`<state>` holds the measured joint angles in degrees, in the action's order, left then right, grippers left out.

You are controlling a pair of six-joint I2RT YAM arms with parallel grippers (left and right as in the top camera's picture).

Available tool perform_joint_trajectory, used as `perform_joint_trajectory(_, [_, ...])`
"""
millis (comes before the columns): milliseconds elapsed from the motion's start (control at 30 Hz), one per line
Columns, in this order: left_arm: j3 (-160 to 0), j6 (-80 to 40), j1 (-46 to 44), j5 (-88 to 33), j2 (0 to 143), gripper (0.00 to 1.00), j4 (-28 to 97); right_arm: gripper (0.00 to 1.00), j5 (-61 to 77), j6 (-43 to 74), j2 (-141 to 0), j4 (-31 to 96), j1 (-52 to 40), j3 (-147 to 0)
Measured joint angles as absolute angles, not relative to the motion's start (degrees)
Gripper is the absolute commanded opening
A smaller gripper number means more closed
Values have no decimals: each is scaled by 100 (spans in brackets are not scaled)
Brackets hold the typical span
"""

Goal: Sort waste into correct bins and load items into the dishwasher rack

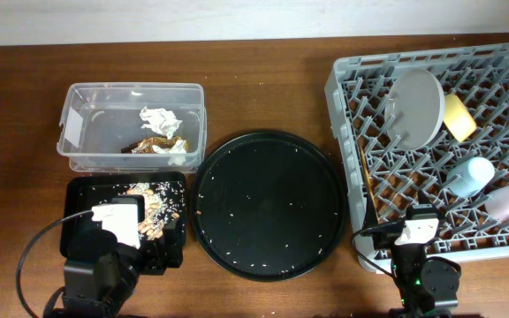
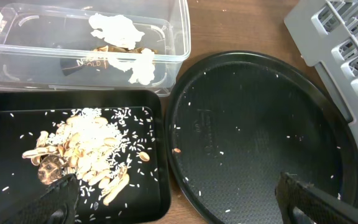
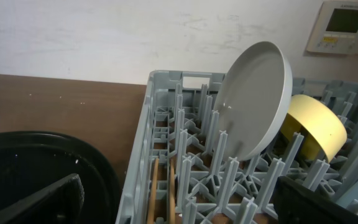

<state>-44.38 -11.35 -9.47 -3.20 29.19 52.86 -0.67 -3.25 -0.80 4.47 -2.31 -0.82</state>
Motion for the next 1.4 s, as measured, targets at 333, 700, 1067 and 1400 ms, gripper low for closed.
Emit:
perform_joint_trajectory(333, [-4438,-1135,-947,-320,2919,99,5288,98,-67,-318,-80,447,-231,-82])
perform_joint_trajectory(700, [-3437,-1133,-541,-316,2180,99,4541,98,-89,-325,-80,443,-231,-82])
perform_joint_trajectory(1067, [-235,-266,-252,-320,132,99,-156,98,-108,-320,-78,443,-231,-82])
perform_joint_trajectory(1400, [-84,416,-252,-366,69,99,432,98,-108,-320,-78,443,-231,-82])
